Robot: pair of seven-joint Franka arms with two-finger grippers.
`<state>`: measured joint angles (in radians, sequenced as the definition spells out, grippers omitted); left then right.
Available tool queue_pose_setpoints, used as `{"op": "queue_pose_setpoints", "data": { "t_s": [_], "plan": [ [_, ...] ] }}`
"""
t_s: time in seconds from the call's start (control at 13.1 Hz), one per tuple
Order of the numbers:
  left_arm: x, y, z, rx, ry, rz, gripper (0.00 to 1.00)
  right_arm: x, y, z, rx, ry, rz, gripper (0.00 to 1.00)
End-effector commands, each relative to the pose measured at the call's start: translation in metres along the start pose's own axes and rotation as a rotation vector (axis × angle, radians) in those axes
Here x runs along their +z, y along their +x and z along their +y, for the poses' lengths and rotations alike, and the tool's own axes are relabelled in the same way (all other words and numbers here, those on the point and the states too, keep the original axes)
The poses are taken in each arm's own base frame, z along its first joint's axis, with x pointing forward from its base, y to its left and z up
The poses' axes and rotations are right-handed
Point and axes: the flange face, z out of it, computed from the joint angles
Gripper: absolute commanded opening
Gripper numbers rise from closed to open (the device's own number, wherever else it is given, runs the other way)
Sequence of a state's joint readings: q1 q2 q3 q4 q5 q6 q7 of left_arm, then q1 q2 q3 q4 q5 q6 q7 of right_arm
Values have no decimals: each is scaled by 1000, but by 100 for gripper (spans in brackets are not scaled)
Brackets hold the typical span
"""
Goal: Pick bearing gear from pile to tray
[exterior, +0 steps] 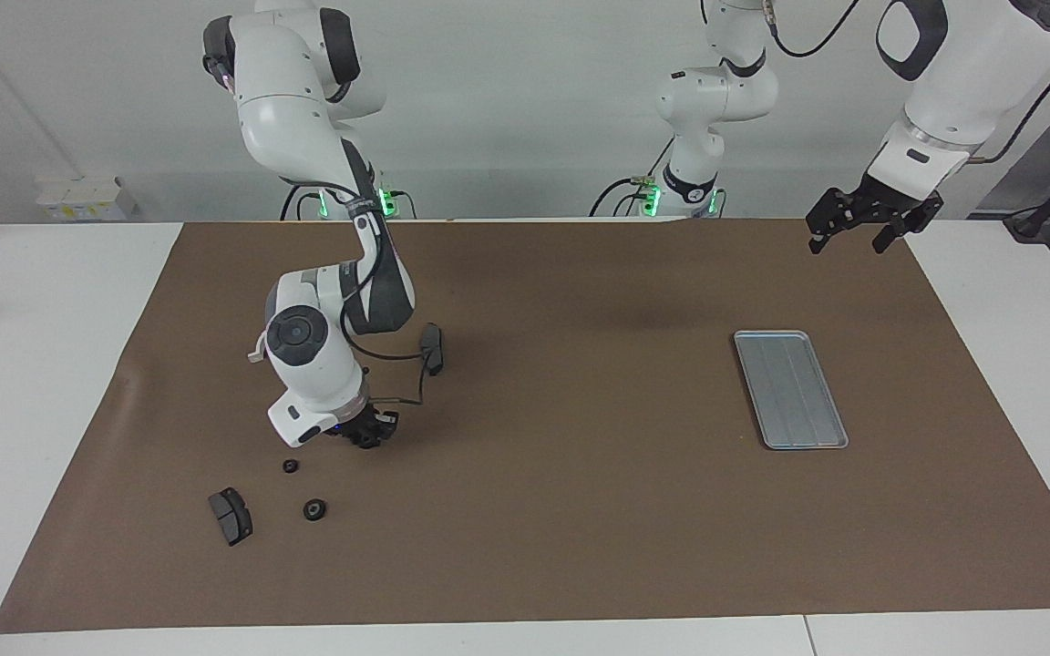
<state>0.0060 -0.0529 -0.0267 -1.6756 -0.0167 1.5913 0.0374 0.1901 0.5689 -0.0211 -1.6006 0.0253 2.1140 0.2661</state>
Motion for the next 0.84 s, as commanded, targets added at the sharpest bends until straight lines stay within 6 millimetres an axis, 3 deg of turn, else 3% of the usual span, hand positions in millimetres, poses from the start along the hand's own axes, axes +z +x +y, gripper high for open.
{"op": "queue_pose_setpoints", "data": {
  "t_s": [0.0, 0.23, 0.46, 0.76],
  "plan": [
    [-1, -8, -2, -6, 18, -8, 100, -33, -1, -23, -25, 17, 49, 0],
    [-1, -8, -2, -6, 18, -8, 100, -79, -14, -89, -136, 69, 134, 0],
    [-1, -8, -2, -4, 18, -8, 100, -96, -41, -169, -246, 128, 255, 0],
    [-1, -8, -2, -4, 18, -8, 100, -108, -74, -241, -319, 215, 390, 0]
  ]
}}
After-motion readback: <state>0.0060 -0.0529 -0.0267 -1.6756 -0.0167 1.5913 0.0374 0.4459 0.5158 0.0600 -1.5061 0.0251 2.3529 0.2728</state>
